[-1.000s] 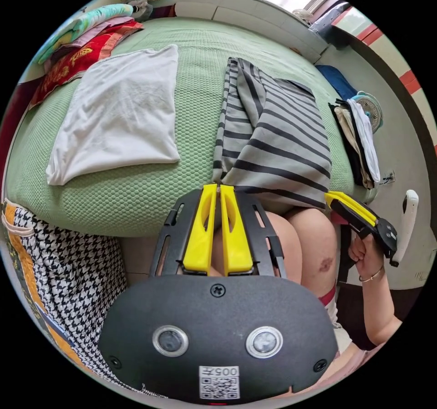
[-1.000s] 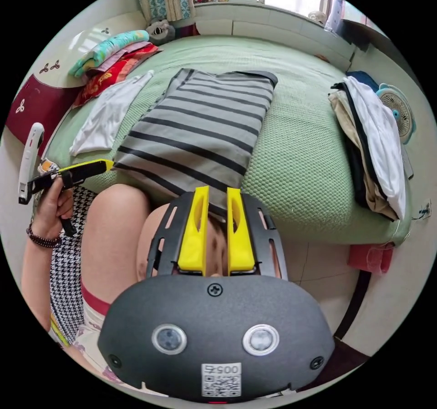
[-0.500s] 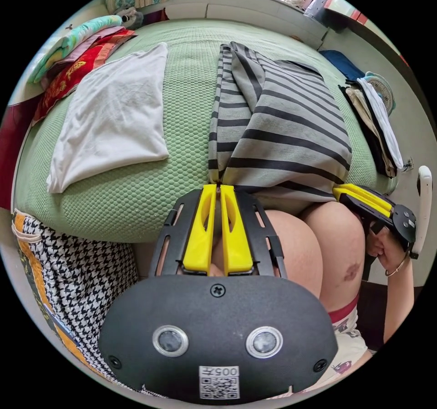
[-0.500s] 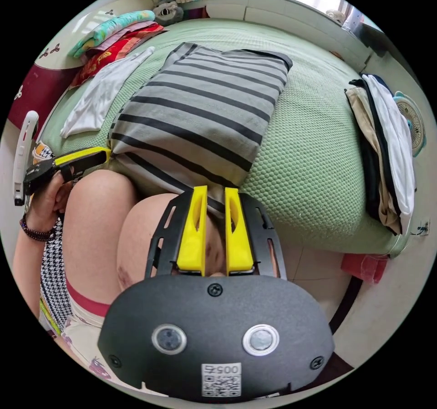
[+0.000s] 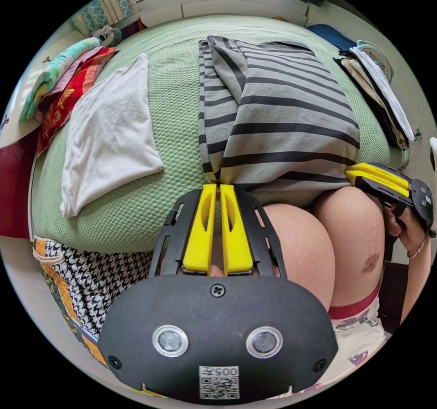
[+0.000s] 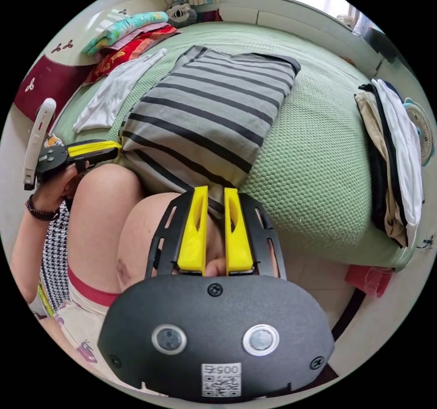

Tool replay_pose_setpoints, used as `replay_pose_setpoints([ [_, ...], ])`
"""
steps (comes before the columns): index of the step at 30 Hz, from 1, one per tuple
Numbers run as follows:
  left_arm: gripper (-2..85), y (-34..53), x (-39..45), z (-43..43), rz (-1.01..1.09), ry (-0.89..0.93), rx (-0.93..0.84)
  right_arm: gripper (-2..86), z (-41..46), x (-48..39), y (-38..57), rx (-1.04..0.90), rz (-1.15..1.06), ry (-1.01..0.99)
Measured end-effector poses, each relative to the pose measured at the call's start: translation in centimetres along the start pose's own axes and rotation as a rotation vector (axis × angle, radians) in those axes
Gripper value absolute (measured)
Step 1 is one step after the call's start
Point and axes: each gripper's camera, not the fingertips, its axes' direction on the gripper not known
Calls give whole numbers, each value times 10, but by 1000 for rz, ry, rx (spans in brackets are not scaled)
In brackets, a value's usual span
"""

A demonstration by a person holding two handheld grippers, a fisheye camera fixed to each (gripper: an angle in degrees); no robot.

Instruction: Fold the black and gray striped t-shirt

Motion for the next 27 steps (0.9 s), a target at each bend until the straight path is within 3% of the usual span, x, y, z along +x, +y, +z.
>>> replay_pose_setpoints([
  [6, 34, -7, 10, 4, 34, -36, -36, 120, -23, 45, 3, 25, 111, -159],
  [15, 35, -5, -7, 9, 23, 40, -20, 180, -59, 128, -103, 236, 103, -47],
  [24, 35, -6, -41, 15, 4, 164, -29, 135, 49, 196, -213, 5, 312, -145],
  [27, 27, -8, -49, 15, -3, 172, -32, 100, 58, 182, -212, 40, 274, -44],
])
